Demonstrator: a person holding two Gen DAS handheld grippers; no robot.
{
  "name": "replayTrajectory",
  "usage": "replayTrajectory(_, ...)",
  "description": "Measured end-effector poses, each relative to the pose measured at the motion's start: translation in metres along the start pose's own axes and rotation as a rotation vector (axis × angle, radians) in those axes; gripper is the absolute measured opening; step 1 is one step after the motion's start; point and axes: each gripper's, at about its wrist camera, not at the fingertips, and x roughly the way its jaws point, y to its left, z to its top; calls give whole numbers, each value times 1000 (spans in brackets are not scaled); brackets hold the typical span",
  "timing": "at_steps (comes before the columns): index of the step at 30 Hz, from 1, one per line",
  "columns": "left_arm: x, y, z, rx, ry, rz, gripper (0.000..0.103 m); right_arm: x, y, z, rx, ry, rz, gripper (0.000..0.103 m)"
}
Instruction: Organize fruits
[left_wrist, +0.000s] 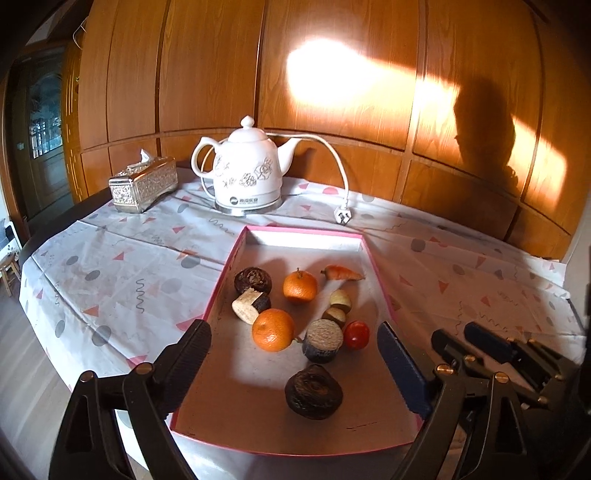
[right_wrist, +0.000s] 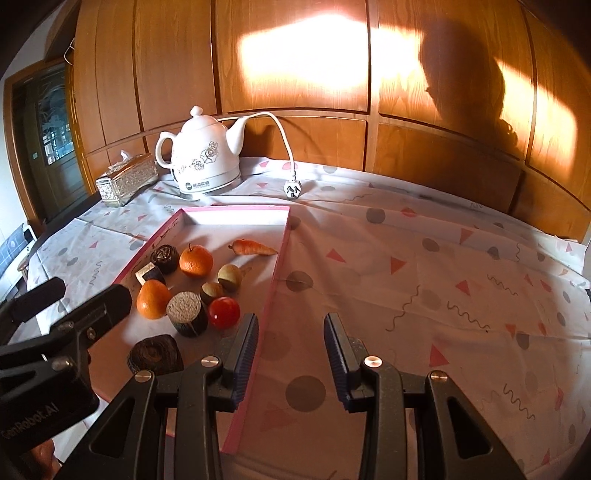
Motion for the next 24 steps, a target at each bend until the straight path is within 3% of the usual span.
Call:
replayTrajectory(2,-2,-2,1,8,-5,22,103,-1,-1,-2,2,-1,-2,37)
replayTrajectory(7,-8,-7,2,48,-42,18,101,-3,-1,-6,2,4,0,37)
replayTrajectory(9,-8,-9,2,52,-39,2,89,-3,-2,-7,2,8,2,37)
replayTrajectory(10,-8,-9,2,50,-40,-4,89,-3,-3,-8,3,10,1,37)
replayTrajectory(22,-11,-17,4,57,-42,-63,87,-4,-23,-13,43,32,-19,37)
replayTrajectory(24,-13,-16,6,51,-43,-55,93,-6,-26,-13,43,25,-31,37)
